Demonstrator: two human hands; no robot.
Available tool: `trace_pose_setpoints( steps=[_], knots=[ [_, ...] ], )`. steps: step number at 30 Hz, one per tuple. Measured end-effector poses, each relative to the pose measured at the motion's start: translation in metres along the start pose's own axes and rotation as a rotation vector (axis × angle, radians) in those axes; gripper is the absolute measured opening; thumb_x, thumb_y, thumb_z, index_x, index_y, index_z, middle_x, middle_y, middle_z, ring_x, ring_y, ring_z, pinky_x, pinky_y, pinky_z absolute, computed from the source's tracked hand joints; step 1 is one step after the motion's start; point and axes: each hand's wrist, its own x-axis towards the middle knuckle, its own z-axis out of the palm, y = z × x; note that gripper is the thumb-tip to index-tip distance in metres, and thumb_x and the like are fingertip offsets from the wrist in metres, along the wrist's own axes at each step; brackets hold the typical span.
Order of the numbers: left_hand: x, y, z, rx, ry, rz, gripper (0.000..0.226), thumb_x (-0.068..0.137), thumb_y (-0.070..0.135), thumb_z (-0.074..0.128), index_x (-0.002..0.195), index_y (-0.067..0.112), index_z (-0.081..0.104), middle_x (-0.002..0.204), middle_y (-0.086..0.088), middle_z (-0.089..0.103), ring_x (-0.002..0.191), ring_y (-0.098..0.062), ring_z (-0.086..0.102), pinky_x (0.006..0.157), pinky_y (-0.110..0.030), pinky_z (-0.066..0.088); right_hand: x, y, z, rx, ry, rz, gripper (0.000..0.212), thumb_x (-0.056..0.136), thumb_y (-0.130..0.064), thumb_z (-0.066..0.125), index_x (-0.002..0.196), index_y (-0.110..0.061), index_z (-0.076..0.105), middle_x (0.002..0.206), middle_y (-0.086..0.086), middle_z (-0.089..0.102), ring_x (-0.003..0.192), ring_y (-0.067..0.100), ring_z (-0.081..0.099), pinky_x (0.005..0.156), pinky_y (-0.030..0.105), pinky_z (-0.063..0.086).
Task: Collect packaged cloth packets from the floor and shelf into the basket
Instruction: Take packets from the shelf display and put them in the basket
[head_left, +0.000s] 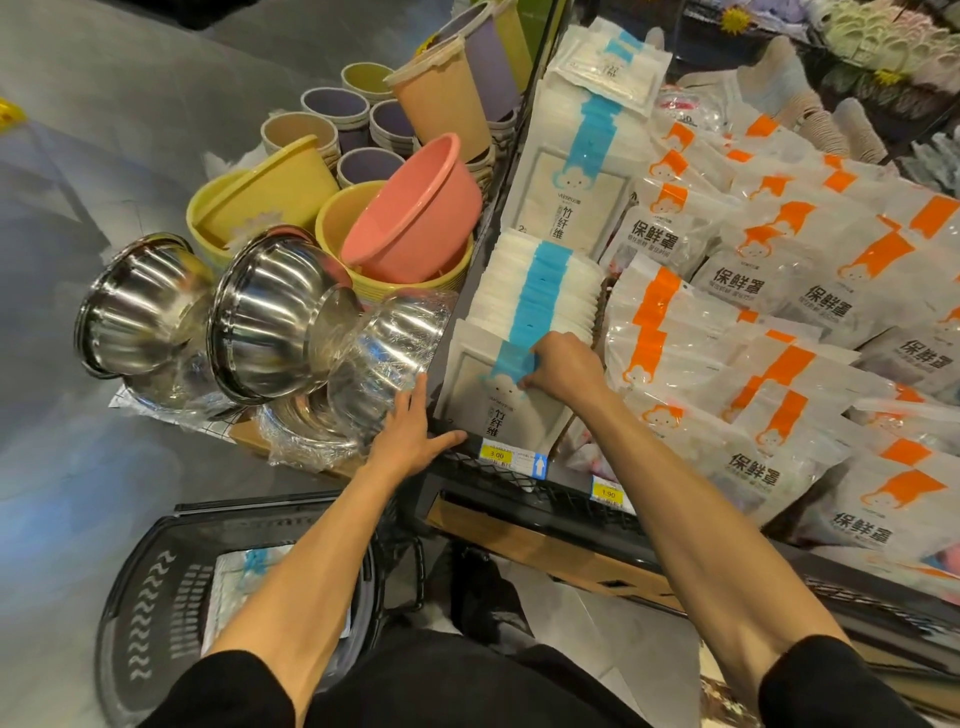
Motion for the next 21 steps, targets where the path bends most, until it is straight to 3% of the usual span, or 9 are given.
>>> trace_pose_setpoints(
  steps=[14, 21],
  knots=[
    [-0.001, 0.0, -0.001, 0.011, -0.007, -0.016, 0.115, 0.081, 0.068, 0.066, 0.159, 0.031, -0.01, 0.164, -0.012, 0.01, 0.148, -0.043, 0.021, 0.11, -0.063, 0.036, 0.004, 0.001, 0.036, 0.046, -0.029, 0.039, 0.029, 0.079, -0.023, 0.081, 0.095, -0.002, 0.07, 0.094, 0.017, 0.069, 0.084, 0.034, 0.064, 0.062, 0.033, 0.044],
    [-0.003, 0.0, -0.002, 0.018, -0.005, -0.018, 0.114, 0.083, 0.067, 0.065, 0.159, 0.031, -0.011, 0.164, -0.012, 0.009, 0.149, -0.044, 0.019, 0.11, -0.064, 0.036, 0.009, 0.007, 0.035, 0.087, -0.026, 0.026, 0.041, 0.074, -0.037, 0.085, 0.096, -0.005, 0.07, 0.091, 0.01, 0.069, 0.082, 0.028, 0.064, 0.061, 0.034, 0.048]
  ],
)
